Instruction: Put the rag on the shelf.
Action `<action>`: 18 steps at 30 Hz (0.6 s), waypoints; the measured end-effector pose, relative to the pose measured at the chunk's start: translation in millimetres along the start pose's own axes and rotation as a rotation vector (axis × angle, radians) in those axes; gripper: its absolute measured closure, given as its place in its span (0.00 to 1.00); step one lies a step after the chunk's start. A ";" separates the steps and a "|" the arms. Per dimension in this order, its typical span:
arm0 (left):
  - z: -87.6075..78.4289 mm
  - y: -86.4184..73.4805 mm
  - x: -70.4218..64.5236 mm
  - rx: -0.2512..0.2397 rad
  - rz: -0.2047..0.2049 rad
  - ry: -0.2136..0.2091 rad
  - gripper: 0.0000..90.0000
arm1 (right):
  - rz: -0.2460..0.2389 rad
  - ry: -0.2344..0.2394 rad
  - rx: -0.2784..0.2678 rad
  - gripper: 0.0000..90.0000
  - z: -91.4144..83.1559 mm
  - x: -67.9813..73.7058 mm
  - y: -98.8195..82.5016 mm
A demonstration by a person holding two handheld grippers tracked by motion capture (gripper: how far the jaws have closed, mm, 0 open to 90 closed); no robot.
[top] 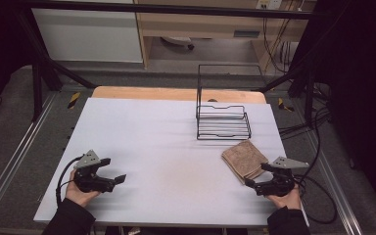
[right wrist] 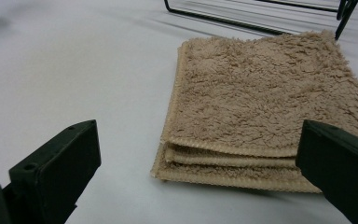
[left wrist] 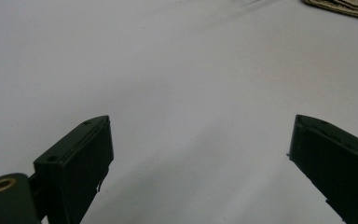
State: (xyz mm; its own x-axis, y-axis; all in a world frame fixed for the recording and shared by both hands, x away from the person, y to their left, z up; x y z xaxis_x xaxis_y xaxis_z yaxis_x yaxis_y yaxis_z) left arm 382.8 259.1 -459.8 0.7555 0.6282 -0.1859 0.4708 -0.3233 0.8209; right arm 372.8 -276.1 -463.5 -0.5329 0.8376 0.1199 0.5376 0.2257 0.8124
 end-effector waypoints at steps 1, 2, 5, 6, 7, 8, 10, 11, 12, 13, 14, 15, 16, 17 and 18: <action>-0.3 -0.2 0.5 0.003 0.002 0.002 0.07 | 0.002 -0.001 -0.004 0.01 0.0 -0.1 0.3; -1.2 0.0 0.9 -0.001 -0.001 0.004 0.07 | 0.002 -0.001 -0.001 0.01 -0.3 0.0 0.2; -1.9 0.4 0.8 -0.004 0.000 0.006 0.07 | -0.005 -0.006 0.004 0.01 -0.8 -0.2 -0.2; -1.7 0.4 0.6 -0.003 0.003 0.007 0.07 | -0.010 -0.009 0.002 0.01 -0.7 -0.1 0.6; -1.7 0.4 0.6 -0.003 0.003 0.007 0.07 | -0.009 -0.010 0.003 0.01 -0.7 0.5 1.2; -1.7 0.3 0.7 -0.003 0.002 0.008 0.07 | -0.009 -0.010 0.003 0.01 -0.7 0.5 1.2; -2.1 0.0 1.8 -0.003 -0.003 0.011 0.07 | -0.017 -0.017 0.005 0.03 -0.4 2.4 3.0; -2.1 0.0 1.8 -0.003 -0.003 0.011 0.07 | -0.017 -0.017 0.005 0.03 -0.4 2.4 3.0; -2.2 -0.5 2.0 -0.003 -0.003 0.013 0.07 | -0.023 -0.021 0.004 0.05 0.3 4.1 4.2; -2.2 -0.5 2.0 -0.003 -0.003 0.013 0.07 | -0.023 -0.021 0.008 0.06 0.3 5.1 4.7; -2.5 -1.4 1.6 0.001 0.000 0.015 0.07 | -0.027 -0.020 0.007 0.07 1.0 6.0 5.8; -2.8 -1.7 1.7 0.003 0.000 0.018 0.07 | -0.030 -0.016 0.007 0.09 1.5 6.8 7.1; -3.0 -1.6 2.0 0.002 -0.002 0.019 0.07 | -0.025 -0.018 0.006 0.10 2.3 7.8 8.6; -3.0 -1.6 2.0 0.002 -0.002 0.019 0.07 | -0.025 -0.018 0.006 0.10 2.3 7.8 8.6; -3.1 -1.2 2.2 -0.003 -0.007 0.021 0.07 | -0.027 -0.011 0.012 0.14 4.0 9.9 11.1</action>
State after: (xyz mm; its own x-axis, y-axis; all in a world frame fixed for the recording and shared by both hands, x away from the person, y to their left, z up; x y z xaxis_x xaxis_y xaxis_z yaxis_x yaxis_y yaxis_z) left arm 382.5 263.1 -459.6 0.7427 0.6449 -0.1803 0.4747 -0.3172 0.8210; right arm 376.1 -263.3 -455.6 -0.5400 0.8366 0.0920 0.5312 0.2540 0.8083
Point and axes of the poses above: each handheld gripper's, and its own axes: z roughly forward along the jaws, y roughly out of its top, x roughly to its left, the point moved 4 cm from there along z, roughly forward along the jaws, and after that the axes turned 7 degrees about -y, right-handed, at the moved point
